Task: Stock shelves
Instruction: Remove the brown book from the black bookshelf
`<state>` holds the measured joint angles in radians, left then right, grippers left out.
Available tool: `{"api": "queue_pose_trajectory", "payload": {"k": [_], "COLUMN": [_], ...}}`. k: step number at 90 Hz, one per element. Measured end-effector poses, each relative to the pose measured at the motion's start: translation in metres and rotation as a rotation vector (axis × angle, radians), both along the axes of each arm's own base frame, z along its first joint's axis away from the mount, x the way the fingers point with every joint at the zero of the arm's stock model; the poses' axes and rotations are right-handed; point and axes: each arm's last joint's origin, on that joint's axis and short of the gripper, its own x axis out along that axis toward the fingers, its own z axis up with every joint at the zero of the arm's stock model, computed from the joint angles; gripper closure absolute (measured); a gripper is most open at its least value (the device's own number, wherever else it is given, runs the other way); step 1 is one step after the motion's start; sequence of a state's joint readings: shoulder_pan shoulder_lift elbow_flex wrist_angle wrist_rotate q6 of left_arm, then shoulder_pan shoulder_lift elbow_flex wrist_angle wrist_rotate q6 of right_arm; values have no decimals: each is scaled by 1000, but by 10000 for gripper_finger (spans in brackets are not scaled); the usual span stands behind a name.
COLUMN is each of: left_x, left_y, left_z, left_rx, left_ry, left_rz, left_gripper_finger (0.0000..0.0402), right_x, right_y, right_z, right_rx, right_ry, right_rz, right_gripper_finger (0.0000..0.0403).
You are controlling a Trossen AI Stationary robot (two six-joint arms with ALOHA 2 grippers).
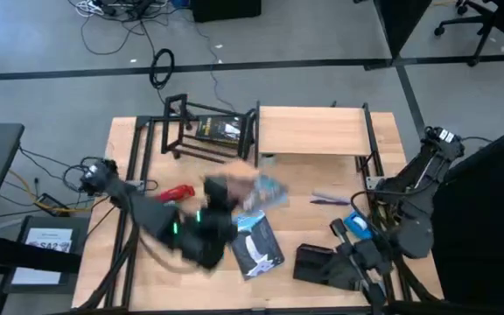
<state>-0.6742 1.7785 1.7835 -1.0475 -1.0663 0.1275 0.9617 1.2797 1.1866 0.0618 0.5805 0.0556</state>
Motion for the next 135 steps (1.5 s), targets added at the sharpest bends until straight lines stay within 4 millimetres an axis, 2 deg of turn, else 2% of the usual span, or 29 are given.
{"api": "queue_pose_trajectory", "payload": {"k": [12,23,28,36,48,68,92,108,119,135], "left_x": [10,19,21,22,18,21,25,22,21,20], "left_y": [-40,-53,-55,-56,-54,-52,-45,-38,-37,-38], "left_z": [-73,-143,-164,-183,-184,-178,-180,-184,-185,-186], "left_rx": [-10,-33,-69,-165,-225,-302,-90,-45,-56,-101], "left_ry": [-41,-59,-76,-99,-87,117,281,363,387,409], "left_rz": [-50,-58,-52,-37,-38,-238,-423,-411,-416,-427], "left_gripper_finger": [402,402,402,402,402,401,391,379,360,300], "right_x": [-6,-9,-9,-9,-8,-5,-5,-5,-5,-5], "right_y": [4,6,6,6,5,3,3,3,3,3], "right_z": [3,7,8,9,9,9,9,9,9,9], "right_rx": [-5,-3,-1,4,-4,-11,-10,-11,-12,-15], "right_ry": [-33,-68,-78,-87,-90,-94,-94,-93,-92,-90], "right_rz": [5,7,7,6,2,-12,-8,-9,-9,-8], "right_gripper_finger": [382,382,382,382,382,382,382,382,382,382]}}
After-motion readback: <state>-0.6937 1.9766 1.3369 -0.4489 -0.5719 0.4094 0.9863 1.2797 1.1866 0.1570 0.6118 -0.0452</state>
